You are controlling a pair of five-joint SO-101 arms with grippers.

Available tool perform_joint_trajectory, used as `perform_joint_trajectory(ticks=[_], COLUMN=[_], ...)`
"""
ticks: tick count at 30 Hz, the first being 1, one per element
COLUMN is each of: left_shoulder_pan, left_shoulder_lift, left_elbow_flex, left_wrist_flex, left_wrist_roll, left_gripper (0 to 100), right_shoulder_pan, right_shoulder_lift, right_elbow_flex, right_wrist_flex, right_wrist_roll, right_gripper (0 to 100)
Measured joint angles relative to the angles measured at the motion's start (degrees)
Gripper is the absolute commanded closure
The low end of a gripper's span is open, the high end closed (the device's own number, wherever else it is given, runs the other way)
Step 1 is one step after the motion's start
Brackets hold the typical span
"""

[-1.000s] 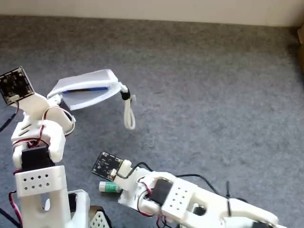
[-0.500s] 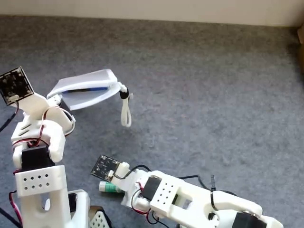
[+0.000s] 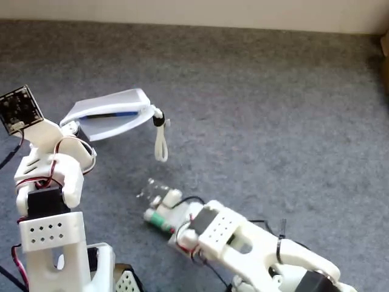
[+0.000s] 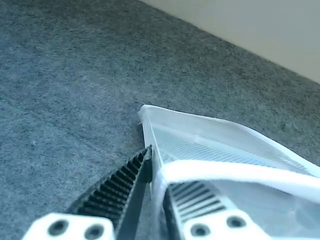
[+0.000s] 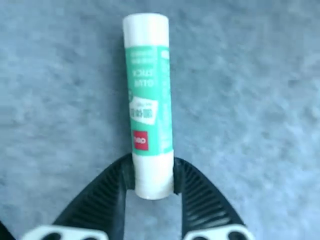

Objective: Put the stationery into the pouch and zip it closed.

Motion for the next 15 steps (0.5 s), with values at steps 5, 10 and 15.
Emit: perform_joint_trajectory(ticks=[5, 10, 15], left_shoulder_pan=[0.00, 0.00, 0.00], left_shoulder_lift=[0.00, 0.00, 0.00], left_elbow_flex=[0.00, 0.00, 0.00], left_wrist_flex=[0.00, 0.00, 0.00], left_wrist_roll=[0.00, 0.00, 0.00], left_gripper=[99, 99, 99], right_shoulder_pan=[10.11, 17.05, 18.64], right_shoulder_lift=[0.00, 0.00, 0.00], right_elbow_flex=[-2.37, -4.57, -5.19], right_wrist_flex=[7.74, 13.80, 15.74], right_wrist_roll=[6.33, 9.85, 10.37], right_gripper=[99.5, 98.1, 80.4])
